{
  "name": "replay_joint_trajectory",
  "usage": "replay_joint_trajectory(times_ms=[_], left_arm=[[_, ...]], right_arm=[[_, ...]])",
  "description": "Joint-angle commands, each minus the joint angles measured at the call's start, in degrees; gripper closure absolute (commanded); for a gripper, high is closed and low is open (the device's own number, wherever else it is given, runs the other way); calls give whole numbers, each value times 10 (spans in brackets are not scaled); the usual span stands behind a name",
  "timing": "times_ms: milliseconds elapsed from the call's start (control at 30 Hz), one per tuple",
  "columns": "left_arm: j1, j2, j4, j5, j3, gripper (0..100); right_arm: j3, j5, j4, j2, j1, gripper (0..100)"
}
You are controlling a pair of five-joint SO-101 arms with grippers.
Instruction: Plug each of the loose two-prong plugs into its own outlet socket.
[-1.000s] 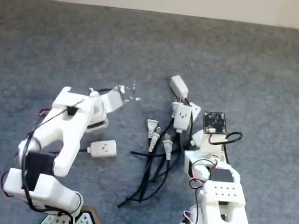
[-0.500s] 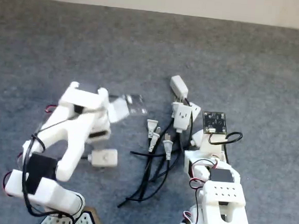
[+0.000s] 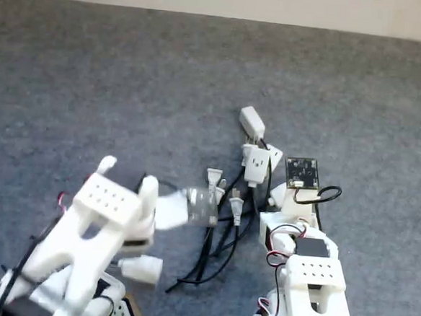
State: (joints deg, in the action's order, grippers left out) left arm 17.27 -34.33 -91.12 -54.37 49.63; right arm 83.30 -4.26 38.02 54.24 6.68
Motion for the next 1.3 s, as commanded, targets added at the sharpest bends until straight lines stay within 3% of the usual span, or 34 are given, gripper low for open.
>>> replay_joint_trajectory(times_ms=[0, 200, 433, 667, 933, 1000, 1167, 1267], left_arm=[[28, -105, -52, 5, 44, 834], [21, -143, -28, 4, 47, 832], [99, -143, -19, -28, 79, 758], [163, -143, 55, -25, 151, 748], [162, -142, 145, -26, 229, 752], [161, -142, 156, -27, 234, 780], [160, -143, 156, -38, 217, 977], [121, -143, 155, -40, 196, 991]], right_arm=[[-5, 2, -9, 0, 4, 942], [-5, 2, -9, 0, 4, 942], [-5, 2, -9, 0, 3, 942], [-5, 2, -9, 0, 3, 942], [-6, 2, -9, 0, 3, 942], [-6, 2, -9, 0, 3, 942], [-5, 2, -9, 0, 3, 942], [-5, 2, -9, 0, 3, 942]])
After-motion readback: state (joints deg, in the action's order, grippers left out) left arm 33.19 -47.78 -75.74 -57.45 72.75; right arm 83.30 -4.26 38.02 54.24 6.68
